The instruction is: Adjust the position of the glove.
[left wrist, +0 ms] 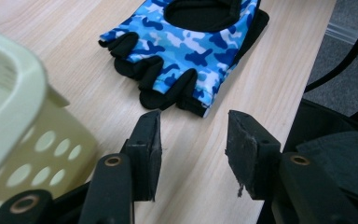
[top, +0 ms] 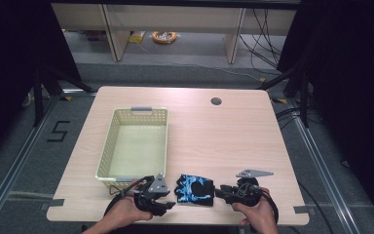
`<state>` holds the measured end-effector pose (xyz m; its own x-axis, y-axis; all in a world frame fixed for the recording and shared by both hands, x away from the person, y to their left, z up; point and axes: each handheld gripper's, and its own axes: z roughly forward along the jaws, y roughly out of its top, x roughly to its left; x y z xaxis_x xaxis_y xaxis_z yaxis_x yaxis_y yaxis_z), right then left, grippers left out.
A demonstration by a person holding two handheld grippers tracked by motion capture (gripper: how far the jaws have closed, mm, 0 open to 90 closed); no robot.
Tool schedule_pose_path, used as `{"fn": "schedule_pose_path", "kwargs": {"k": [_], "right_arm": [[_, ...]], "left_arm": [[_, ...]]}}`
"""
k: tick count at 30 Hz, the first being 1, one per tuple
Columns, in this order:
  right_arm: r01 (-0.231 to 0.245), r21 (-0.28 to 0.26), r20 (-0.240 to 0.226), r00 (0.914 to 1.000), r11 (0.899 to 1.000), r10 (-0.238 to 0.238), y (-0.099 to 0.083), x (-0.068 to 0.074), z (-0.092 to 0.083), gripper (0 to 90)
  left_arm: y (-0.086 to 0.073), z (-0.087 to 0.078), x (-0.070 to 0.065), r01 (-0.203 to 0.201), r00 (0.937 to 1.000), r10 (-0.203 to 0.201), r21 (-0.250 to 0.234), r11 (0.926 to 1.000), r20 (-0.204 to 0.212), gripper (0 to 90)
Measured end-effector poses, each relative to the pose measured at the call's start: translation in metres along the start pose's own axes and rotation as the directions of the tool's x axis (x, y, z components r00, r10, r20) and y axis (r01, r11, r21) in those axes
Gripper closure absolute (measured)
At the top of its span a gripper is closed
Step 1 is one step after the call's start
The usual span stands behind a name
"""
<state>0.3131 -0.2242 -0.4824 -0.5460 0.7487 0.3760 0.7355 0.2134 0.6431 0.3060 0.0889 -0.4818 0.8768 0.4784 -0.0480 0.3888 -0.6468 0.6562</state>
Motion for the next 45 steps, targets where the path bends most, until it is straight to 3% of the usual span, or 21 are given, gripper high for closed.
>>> {"fn": "schedule_pose_path", "kwargs": {"k": [4, 5, 7, 8, 9, 12, 13, 14, 15, 17, 19, 20, 24, 26, 31, 35, 36, 39, 45], "right_arm": [[-0.035, 0.014, 0.016, 0.9993, 0.999, 0.035, 0.001, -0.005, 0.007, 62.4], [-0.043, 0.014, 0.013, 0.999, 0.999, 0.043, 0.001, -0.006, 0.01, 61.6], [-0.065, 0.021, 0.018, 0.9977, 0.998, 0.065, 0.002, -0.007, 0.013, 60.1], [-0.062, 0.021, 0.011, 0.998, 0.998, 0.061, 0.002, -0.007, 0.014, 60.0], [-0.065, 0.026, 0.013, 0.9978, 0.998, 0.065, 0.003, -0.007, 0.015, 59.8], [-0.074, 0.03, 0.0, 0.9973, 0.997, 0.074, 0.004, -0.008, 0.019, 59.4], [-0.091, 0.025, -0.017, 0.9957, 0.996, 0.091, 0.003, -0.007, 0.022, 59.3], [-0.089, 0.033, -0.019, 0.9958, 0.996, 0.089, 0.004, -0.007, 0.023, 59.4], [-0.097, 0.043, -0.02, 0.995, 0.994, 0.098, 0.004, -0.007, 0.025, 59.3], [-0.09, 0.047, -0.027, 0.9954, 0.995, 0.091, 0.004, -0.007, 0.029, 59.4], [-0.088, 0.048, -0.028, 0.9956, 0.995, 0.09, 0.003, -0.006, 0.032, 59.9], [-0.09, 0.049, -0.016, 0.9958, 0.995, 0.091, 0.003, -0.006, 0.034, 60.0], [-0.096, 0.049, -0.019, 0.9951, 0.994, 0.097, 0.002, -0.009, 0.036, 61.1], [-0.107, 0.039, -0.046, 0.9931, 0.994, 0.108, 0.001, -0.01, 0.037, 63.2], [-0.1, 0.038, -0.026, 0.9945, 0.994, 0.101, 0.001, -0.009, 0.039, 71.8], [-0.103, 0.024, -0.049, 0.9933, 0.994, 0.104, -0.001, -0.011, 0.042, 78.3], [-0.111, 0.018, -0.045, 0.9927, 0.994, 0.112, -0.001, -0.012, 0.042, 80.2], [-0.12, -0.006, -0.06, 0.991, 0.993, 0.119, -0.003, -0.013, 0.042, 85.6], [-0.114, -0.041, -0.093, 0.9896, 0.993, 0.11, -0.003, -0.01, 0.036, 86.9]], "left_arm": [[0.001, 0.007, -0.004, -0.006, 0.9998, 0.006, -0.002, 1.0, 0.017, 54.1], [0.002, 0.006, -0.001, -0.058, 0.9981, 0.057, 0.034, 0.9977, 0.023, 53.8], [0.002, 0.013, -0.006, -0.023, 0.9996, 0.023, 0.01, 0.9997, 0.014, 52.7], [0.003, 0.014, -0.004, -0.065, 0.9977, 0.064, 0.045, 0.9969, 0.021, 52.5], [0.003, 0.015, -0.006, -0.053, 0.9984, 0.052, 0.047, 0.9975, 0.021, 52.4], [0.004, 0.021, -0.007, -0.07, 0.9974, 0.069, 0.052, 0.9962, 0.017, 51.9], [0.004, 0.024, -0.01, -0.043, 0.999, 0.042, 0.039, 0.9983, 0.012, 51.6], [0.005, 0.026, -0.008, -0.083, 0.9965, 0.082, 0.055, 0.995, 0.014, 51.5], [0.005, 0.027, -0.01, -0.064, 0.9979, 0.063, 0.062, 0.996, 0.015, 51.7], [0.005, 0.032, -0.012, -0.077, 0.997, 0.077, 0.07, 0.9946, 0.004, 52.5], [0.005, 0.035, -0.015, -0.042, 0.999, 0.043, 0.03, 0.9986, -0.01, 54.1], [0.006, 0.035, -0.015, -0.059, 0.9982, 0.059, 0.04, 0.9975, -0.013, 54.5], [0.006, 0.036, -0.017, -0.046, 0.9987, 0.046, 0.029, 0.9985, -0.02, 59.6], [0.007, 0.036, -0.016, -0.063, 0.9978, 0.064, 0.027, 0.9976, -0.017, 63.5], [0.006, 0.038, -0.017, -0.067, 0.9974, 0.067, 0.003, 0.9977, -0.025, 77.7], [0.005, 0.039, -0.019, -0.076, 0.9966, 0.076, 0.002, 0.9971, -0.033, 80.6], [0.005, 0.037, -0.019, -0.098, 0.9947, 0.098, 0.0, 0.9952, -0.029, 81.1], [0.004, 0.039, -0.02, -0.065, 0.9972, 0.065, -0.016, 0.9977, -0.036, 81.8], [0.001, 0.036, -0.018, -0.076, 0.996, 0.075, -0.03, 0.9967, -0.05, 82.8]]}}
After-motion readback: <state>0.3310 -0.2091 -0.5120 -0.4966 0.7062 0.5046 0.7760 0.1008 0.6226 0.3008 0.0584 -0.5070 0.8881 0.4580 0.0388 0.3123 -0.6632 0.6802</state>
